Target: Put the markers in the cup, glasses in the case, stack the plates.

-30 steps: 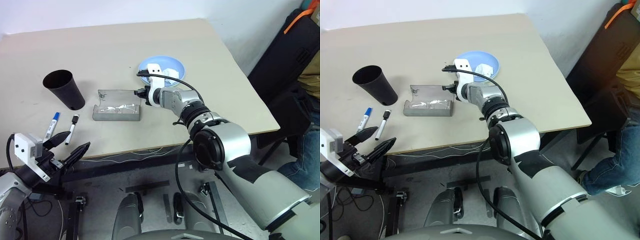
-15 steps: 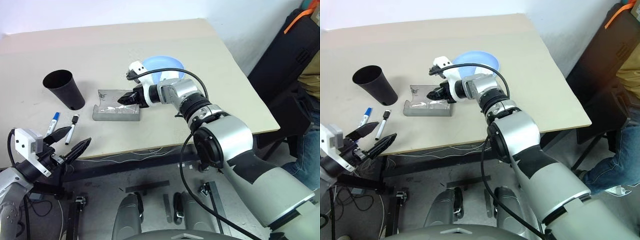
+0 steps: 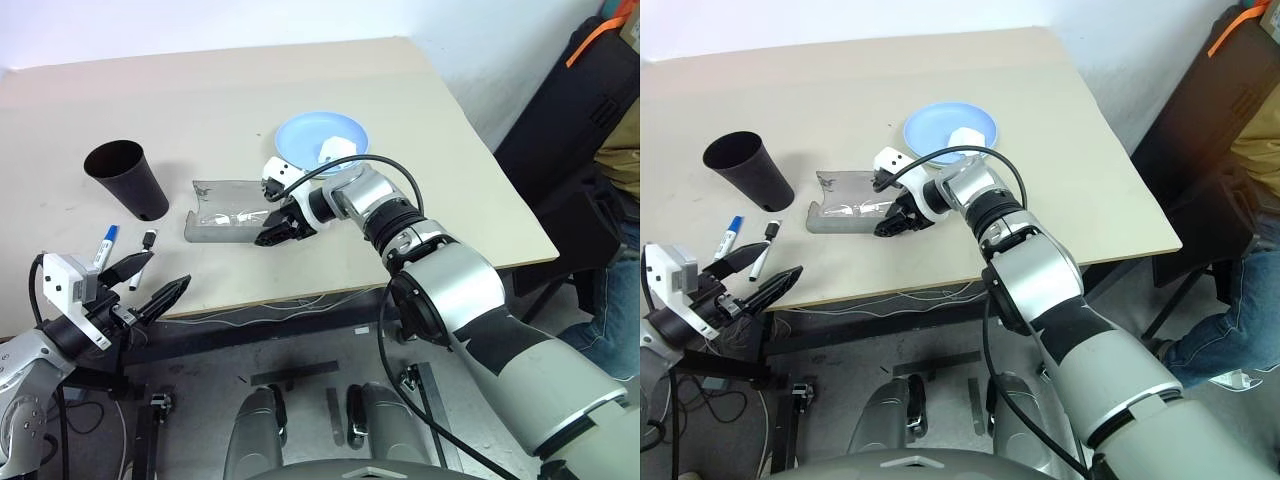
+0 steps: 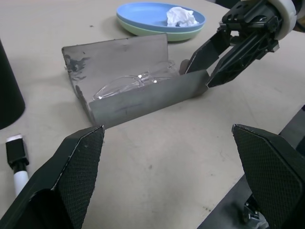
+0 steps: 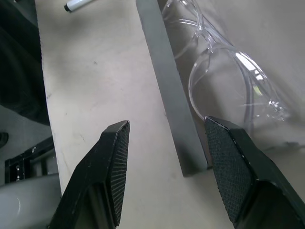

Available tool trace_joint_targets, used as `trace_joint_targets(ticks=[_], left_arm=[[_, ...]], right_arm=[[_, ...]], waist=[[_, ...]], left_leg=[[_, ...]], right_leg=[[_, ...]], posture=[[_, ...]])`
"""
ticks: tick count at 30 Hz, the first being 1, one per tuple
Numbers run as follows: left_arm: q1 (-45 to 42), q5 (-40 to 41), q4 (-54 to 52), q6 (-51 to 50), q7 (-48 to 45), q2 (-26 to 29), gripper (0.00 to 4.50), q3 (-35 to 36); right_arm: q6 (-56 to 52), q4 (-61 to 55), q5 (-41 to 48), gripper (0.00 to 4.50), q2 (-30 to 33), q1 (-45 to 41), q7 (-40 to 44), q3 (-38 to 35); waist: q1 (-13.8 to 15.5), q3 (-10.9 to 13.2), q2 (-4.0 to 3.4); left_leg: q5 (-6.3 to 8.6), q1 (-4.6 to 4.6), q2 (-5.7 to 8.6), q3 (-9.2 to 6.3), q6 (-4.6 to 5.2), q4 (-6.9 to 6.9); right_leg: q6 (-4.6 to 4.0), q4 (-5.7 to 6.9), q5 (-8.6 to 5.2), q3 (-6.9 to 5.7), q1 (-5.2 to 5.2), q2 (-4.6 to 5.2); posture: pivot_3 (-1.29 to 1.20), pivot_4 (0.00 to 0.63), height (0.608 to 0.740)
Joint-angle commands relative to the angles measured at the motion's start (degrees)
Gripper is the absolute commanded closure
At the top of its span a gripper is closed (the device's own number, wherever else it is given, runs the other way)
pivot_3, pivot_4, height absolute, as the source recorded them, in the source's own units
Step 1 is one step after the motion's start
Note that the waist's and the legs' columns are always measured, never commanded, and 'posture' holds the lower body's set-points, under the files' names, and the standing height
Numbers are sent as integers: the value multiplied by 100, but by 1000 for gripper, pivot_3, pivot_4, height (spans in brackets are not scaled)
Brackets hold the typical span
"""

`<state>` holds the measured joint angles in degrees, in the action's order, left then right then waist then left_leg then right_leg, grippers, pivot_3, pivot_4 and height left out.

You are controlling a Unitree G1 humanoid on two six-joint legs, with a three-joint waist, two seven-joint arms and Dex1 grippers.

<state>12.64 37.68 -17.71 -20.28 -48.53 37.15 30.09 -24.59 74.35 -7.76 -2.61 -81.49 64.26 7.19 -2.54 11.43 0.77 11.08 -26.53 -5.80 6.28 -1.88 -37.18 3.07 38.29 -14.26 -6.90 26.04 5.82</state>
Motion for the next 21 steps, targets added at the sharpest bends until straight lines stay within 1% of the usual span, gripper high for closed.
trace_joint_targets(ticks=[1, 8, 9, 10, 11, 15, 21], left_arm=[[-17, 0, -58, 109, -13, 14, 0, 43], [3, 3, -76, 102, -6, 13, 0, 53], [15, 2, -84, 101, -5, 13, 0, 58], [25, 1, -87, 103, -7, 12, 0, 60], [36, 1, -91, 103, -7, 11, 0, 64], [71, -2, -108, 109, -5, 1, 0, 65], [91, 9, -161, 82, 34, -2, 0, 46]], right_arm=[[-14, -142, -13, 1865, 30, -16, -36, 56], [9, -140, -40, 1865, -7, -21, 174, 176], [17, -140, -42, 2248, -12, -18, 167, 188], [26, -139, -48, 2383, -14, -13, 156, 203], [55, -142, -55, 2759, -15, -6, 170, 224], [42, -122, -65, 4034, -20, -4, 40, 229], [28, -98, -94, 4034, 14, 3, 29, 250]], waist=[[0, 0, 0], [1, 0, 0], [0, 0, 0], [0, 0, 1], [0, 0, 0], [0, 0, 0], [0, 0, 0]], left_leg=[[0, 0, 0, 0, 0, 0], [0, 2, 0, 0, 0, -1], [0, 1, 0, -1, 0, -1], [0, 2, 0, 0, 0, -1], [0, 1, 0, 0, 0, 0], [0, 1, 0, 0, 0, 0], [-1, 3, 0, 0, -2, -1]], right_leg=[[0, 0, 0, 0, 0, 0], [0, 0, 0, 0, -3, 0], [0, 0, 0, 0, -3, 0], [-1, 0, 0, 0, -2, 0], [-1, 0, 0, 0, -2, 0], [0, 0, 0, 0, -1, 0], [-3, 1, 2, 0, -2, 0]], posture=[[0, 150, 706], [0, 150, 706], [0, 150, 706], [0, 150, 706], [0, 150, 706], [0, 150, 706], [0, 150, 706]])
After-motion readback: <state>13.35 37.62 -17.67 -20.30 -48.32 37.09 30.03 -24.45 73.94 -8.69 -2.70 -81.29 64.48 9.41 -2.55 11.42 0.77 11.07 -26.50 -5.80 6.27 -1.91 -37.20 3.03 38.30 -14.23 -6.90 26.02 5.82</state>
